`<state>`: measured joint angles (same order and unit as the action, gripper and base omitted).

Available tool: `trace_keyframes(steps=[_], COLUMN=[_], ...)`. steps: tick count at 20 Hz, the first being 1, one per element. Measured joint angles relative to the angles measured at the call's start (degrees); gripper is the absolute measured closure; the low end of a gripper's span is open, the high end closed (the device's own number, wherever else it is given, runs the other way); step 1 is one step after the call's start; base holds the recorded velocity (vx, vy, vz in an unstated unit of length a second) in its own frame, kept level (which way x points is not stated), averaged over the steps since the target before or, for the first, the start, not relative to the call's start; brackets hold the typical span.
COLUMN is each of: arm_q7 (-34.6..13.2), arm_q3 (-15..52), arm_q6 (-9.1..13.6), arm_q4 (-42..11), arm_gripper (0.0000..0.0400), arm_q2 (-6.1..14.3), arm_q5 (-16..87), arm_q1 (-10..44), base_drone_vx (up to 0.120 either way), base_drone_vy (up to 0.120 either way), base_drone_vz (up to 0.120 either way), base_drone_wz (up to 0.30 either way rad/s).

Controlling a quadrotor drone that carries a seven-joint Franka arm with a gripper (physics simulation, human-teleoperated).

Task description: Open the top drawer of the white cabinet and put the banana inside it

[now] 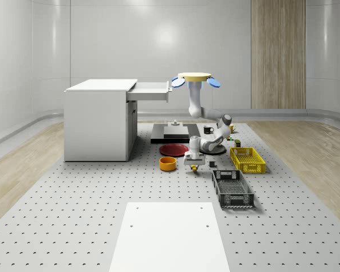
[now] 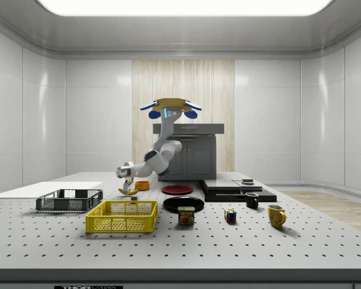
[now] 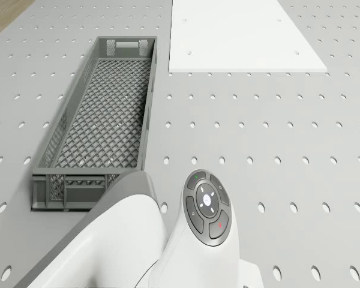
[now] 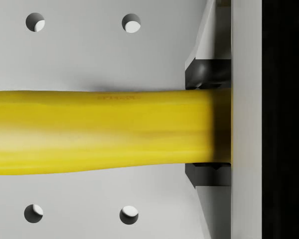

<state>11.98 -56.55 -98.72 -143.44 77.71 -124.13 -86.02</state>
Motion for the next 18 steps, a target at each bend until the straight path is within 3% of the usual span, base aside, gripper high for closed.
trace_keyframes(steps=[9,13,18], arm_q7=[1.6,1.9,2.1], arm_q3=[-4.4,-6.8,-8.5], arm_q6=[2.6,3.8,4.3], arm_q4=[-3.5,-5.0,-5.9], arm_gripper=[0.0207,0.0207,0.0207], arm_q2=[1.5,2.2,2.9], arm_q5=[4.2,6.6,8.4], arm_q1=[1.0,1.5,1.6], base_drone_vx=[0.0,0.0,-0.112], base_drone_vy=[0.0,0.0,0.0], base_drone_vz=[0.0,0.11,0.12], base_drone_wz=[0.0,0.0,0.0])
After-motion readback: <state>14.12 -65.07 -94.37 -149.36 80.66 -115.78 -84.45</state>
